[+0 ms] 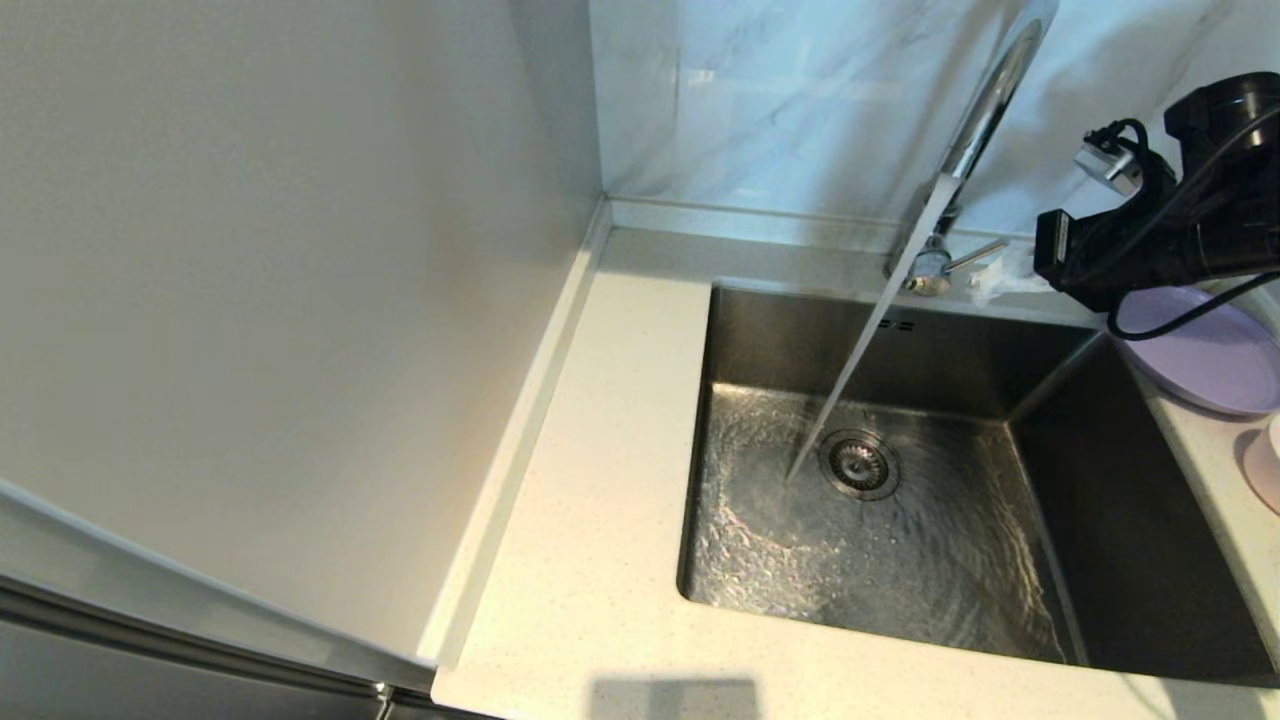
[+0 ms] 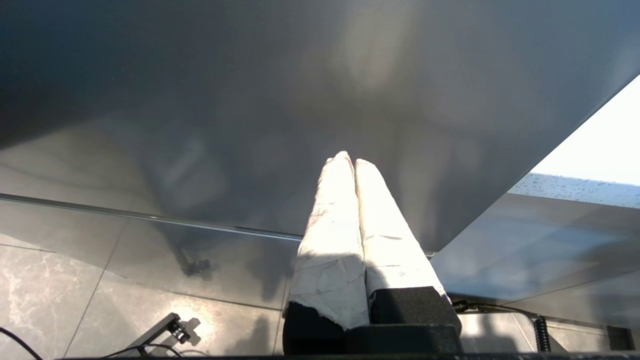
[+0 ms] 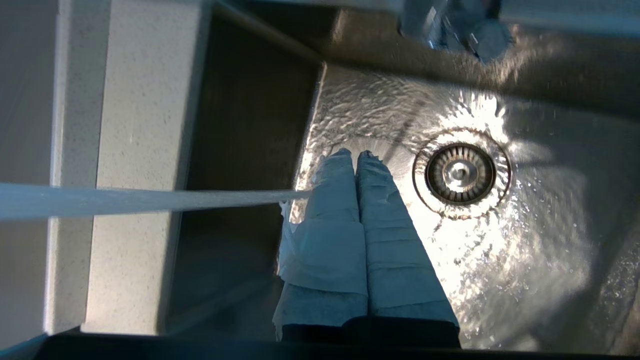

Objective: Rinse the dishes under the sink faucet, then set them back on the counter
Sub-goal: Turn off the faucet

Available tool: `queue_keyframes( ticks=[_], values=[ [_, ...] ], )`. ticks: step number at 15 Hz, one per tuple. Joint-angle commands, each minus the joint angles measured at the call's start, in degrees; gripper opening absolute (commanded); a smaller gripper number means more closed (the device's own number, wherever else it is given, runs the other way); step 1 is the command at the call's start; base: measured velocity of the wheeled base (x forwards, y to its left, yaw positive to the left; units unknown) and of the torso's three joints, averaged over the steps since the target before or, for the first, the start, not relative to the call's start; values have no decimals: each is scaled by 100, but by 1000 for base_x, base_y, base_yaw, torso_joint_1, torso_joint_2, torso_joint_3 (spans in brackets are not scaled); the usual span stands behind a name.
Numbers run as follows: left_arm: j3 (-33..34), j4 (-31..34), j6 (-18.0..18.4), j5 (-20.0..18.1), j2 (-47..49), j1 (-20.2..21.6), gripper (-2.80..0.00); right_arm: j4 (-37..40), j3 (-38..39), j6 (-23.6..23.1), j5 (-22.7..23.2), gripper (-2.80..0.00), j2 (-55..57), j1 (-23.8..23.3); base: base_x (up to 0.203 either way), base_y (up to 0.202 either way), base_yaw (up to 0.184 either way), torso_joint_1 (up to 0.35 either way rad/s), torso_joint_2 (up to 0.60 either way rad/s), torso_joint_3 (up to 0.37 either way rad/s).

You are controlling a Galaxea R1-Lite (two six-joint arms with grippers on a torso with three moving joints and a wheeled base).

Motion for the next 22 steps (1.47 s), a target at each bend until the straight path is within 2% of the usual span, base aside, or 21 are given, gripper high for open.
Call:
queue_keyframes(
  ticks=[1, 3, 7, 12, 19, 22],
  values=[
    [0, 0, -1, 1, 0, 2, -280, -191, -1, 29, -159, -280, 16, 135, 0, 0, 0, 0, 0, 0],
    [0, 0, -1, 1, 0, 2, -280, -316, -1, 29, -368, -280, 99, 185, 0, 0, 0, 0, 0, 0],
    [0, 0, -1, 1, 0, 2, -280, -291, -1, 29, -441, -280, 108, 163, 0, 0, 0, 0, 0, 0],
    [0, 0, -1, 1, 0, 2, -280, -360, -6, 29, -973, -280, 205, 163, 0, 0, 0, 0, 0, 0],
    [0, 0, -1, 1, 0, 2, -280, -719, -7, 38, -1016, -280, 231, 154, 0, 0, 0, 0, 0, 0],
    [0, 0, -1, 1, 0, 2, -280, -1064, -1, 56, -1188, -280, 266, 154, 0, 0, 0, 0, 0, 0]
  ],
)
